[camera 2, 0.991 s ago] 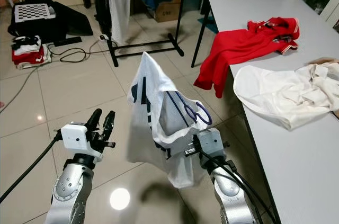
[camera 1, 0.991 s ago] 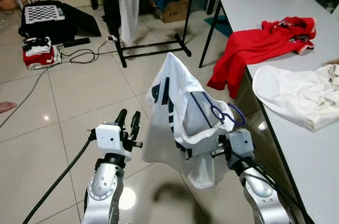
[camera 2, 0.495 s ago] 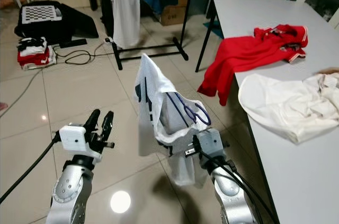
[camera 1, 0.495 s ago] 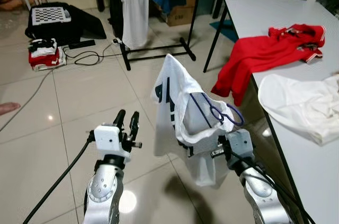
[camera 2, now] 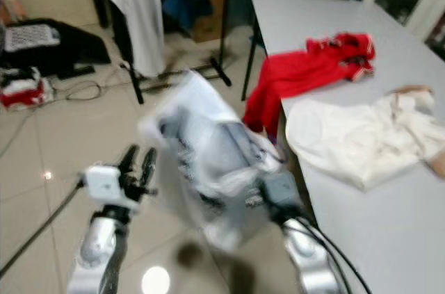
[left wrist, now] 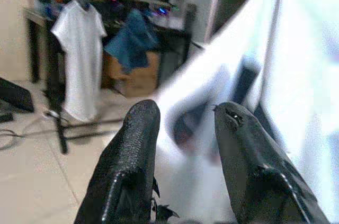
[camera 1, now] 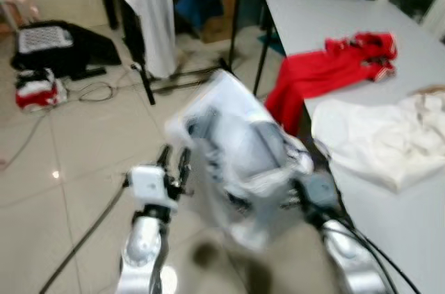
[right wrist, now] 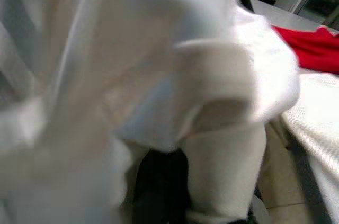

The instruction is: Hang hanger

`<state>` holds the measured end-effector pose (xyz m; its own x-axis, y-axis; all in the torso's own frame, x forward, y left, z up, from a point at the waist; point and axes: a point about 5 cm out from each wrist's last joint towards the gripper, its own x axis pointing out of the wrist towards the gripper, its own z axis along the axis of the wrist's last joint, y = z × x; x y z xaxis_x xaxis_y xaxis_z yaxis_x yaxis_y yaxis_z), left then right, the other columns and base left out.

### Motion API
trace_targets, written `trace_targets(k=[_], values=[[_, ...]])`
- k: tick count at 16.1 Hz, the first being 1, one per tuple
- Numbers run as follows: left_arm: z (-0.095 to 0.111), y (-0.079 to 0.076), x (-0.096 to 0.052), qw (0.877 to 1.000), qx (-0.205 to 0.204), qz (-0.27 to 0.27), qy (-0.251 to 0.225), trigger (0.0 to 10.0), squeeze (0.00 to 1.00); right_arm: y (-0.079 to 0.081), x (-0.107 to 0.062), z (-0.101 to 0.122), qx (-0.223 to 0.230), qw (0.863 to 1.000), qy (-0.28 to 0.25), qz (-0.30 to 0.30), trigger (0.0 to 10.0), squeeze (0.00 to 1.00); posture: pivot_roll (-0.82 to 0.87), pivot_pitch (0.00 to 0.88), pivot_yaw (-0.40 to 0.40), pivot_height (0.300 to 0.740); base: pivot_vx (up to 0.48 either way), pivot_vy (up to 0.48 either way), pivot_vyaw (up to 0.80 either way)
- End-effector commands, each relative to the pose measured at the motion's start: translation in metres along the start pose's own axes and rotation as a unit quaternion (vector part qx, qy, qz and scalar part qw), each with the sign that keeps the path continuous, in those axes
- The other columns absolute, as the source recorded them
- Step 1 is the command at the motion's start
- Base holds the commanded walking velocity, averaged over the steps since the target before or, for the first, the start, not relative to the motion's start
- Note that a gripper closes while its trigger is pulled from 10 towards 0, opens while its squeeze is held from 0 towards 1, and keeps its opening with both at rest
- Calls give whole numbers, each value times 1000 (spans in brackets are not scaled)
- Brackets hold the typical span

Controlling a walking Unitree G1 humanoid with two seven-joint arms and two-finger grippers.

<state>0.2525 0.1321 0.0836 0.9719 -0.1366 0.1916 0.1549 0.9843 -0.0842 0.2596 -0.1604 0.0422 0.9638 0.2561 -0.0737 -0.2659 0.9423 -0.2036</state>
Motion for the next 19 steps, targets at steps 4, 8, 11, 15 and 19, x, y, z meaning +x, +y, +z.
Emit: trace_targets(k=[4,8,11,15,19], values=[[3,8,-1,1000,11,13,-6,10000,0,9,10,14,2,999,-36,13,10000,0,150,101,-74,740,480,0,0],[4,7,0,1000,11,11,-6,10000,0,9,9,13,2,999,-35,13,10000,0,146,104,-69,740,480,0,0],[3,7,-1,1000,12,8,-5,10000,0,9,9,13,1,999,-35,13,10000,0,145,103,-70,740,480,0,0],[3,6,0,1000,11,8,-5,10000,0,10,10,13,-2,999,-35,17,10000,0,147,99,-75,740,480,0,0],[3,6,-1,1000,12,10,-5,10000,0,10,11,14,-4,999,-35,20,10000,0,149,96,-82,740,480,0,0]])
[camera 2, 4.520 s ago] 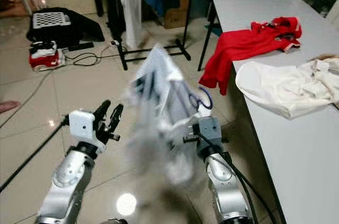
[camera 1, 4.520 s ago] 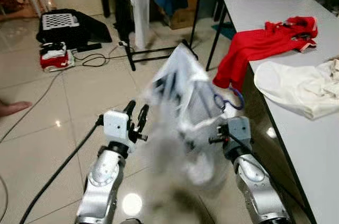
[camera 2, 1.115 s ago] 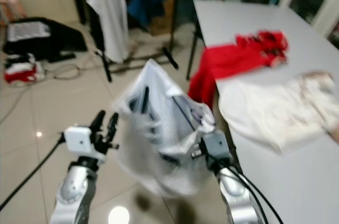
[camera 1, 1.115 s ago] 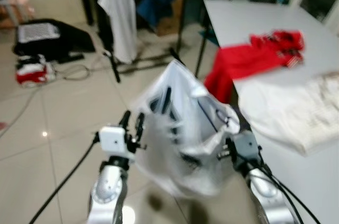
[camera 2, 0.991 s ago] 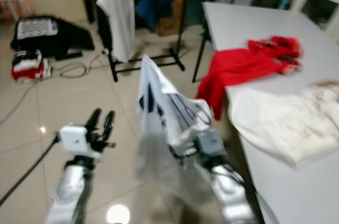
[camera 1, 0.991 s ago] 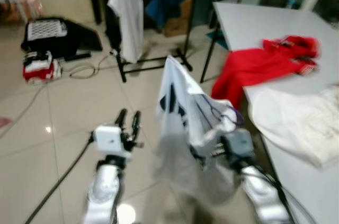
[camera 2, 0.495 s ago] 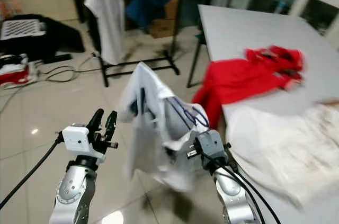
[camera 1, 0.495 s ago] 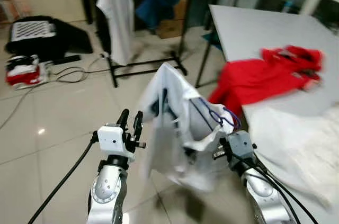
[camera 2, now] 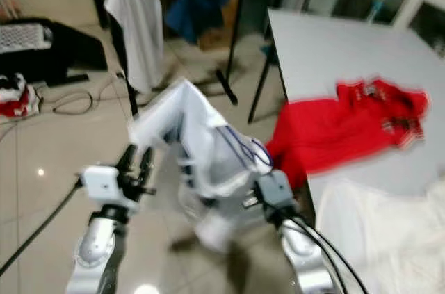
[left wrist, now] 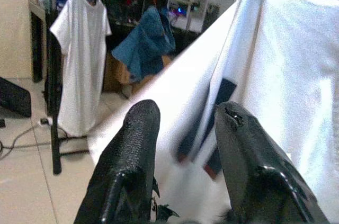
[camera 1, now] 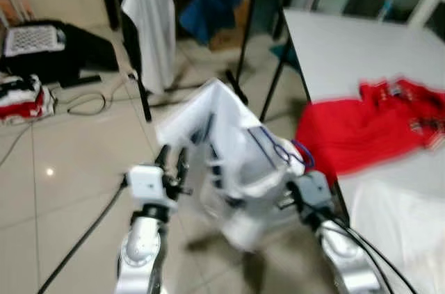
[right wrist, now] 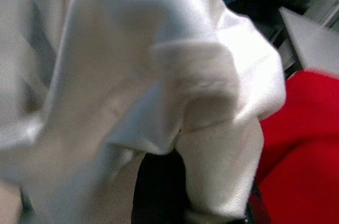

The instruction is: Hang hanger

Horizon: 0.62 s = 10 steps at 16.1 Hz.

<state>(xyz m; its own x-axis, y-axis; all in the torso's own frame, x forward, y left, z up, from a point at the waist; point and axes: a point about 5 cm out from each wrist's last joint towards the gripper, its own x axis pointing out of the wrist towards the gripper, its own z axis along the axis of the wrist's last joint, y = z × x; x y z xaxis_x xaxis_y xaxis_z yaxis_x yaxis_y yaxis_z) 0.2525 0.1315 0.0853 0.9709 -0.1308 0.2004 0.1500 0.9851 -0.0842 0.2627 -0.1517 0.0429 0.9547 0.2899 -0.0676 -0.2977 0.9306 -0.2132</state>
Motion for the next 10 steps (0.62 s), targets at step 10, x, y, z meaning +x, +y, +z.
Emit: trace_targets(k=[10], values=[[1,7,-5,1000,11,11,-1,10000,0,5,7,11,5,1000,-28,8,10000,0,161,106,-88,740,480,0,0]])
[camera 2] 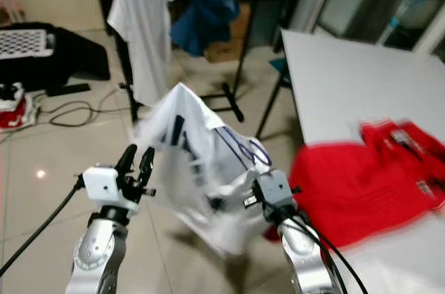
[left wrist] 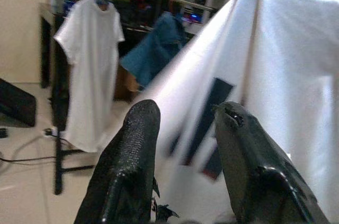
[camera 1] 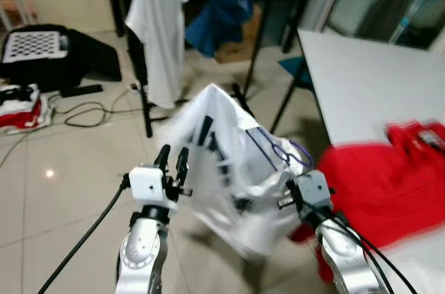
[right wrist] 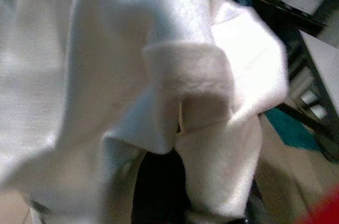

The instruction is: Hang hanger

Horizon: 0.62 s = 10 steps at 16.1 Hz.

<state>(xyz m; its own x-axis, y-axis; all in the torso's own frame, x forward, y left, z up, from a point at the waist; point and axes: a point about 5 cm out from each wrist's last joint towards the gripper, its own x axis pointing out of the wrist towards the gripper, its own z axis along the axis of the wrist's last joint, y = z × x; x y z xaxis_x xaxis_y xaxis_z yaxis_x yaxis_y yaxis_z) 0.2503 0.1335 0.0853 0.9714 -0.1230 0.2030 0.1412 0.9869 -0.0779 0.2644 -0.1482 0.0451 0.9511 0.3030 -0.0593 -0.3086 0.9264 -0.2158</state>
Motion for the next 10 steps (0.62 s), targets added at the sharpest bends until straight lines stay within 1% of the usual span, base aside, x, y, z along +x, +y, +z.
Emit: trace_targets(k=[1,10], values=[[1,5,-3,1000,7,7,1,10000,0,3,4,8,7,1000,-22,4,10000,0,161,108,-87,740,480,0,0],[1,4,-2,1000,8,6,2,10000,0,3,6,9,9,1000,-23,2,10000,0,159,109,-85,740,480,0,0]])
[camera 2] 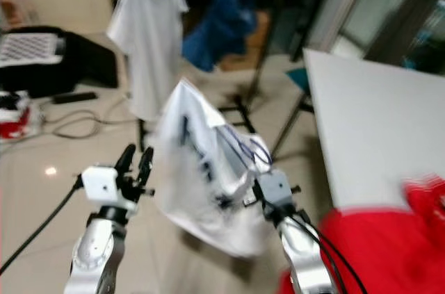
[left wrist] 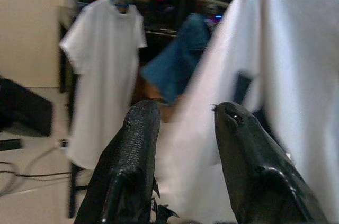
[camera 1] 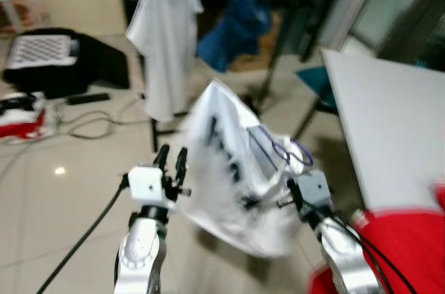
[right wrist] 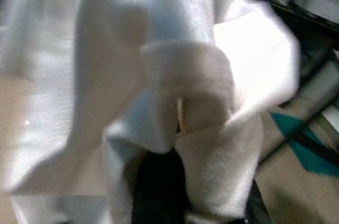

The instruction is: Hang hanger

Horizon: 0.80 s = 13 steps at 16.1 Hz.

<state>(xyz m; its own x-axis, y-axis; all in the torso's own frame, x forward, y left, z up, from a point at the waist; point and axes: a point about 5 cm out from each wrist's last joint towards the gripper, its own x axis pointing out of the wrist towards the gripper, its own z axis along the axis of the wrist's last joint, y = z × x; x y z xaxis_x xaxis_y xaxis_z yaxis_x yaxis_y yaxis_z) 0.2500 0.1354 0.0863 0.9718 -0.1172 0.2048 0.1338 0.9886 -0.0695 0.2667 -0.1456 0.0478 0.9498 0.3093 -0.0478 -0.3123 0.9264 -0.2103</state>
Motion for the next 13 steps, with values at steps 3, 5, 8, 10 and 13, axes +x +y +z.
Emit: trace_targets(k=[3,5,8,10,13], values=[[-1,2,-1,1000,3,4,4,10000,0,2,3,6,6,1000,-17,0,10000,0,159,108,-87,740,480,0,0],[-1,2,-1,1000,3,4,3,10000,0,1,4,7,6,1000,-18,0,10000,0,162,107,-90,740,480,0,0],[-1,3,0,1000,3,6,3,10000,0,2,6,8,7,1000,-19,1,10000,0,165,107,-90,740,480,0,0],[-1,3,-1,1000,3,6,2,10000,0,2,7,8,8,1000,-20,1,10000,0,167,106,-89,740,480,0,0],[0,3,0,1000,4,6,1,10000,0,3,10,10,12,1000,-22,-2,10000,0,171,106,-88,740,480,0,0]])
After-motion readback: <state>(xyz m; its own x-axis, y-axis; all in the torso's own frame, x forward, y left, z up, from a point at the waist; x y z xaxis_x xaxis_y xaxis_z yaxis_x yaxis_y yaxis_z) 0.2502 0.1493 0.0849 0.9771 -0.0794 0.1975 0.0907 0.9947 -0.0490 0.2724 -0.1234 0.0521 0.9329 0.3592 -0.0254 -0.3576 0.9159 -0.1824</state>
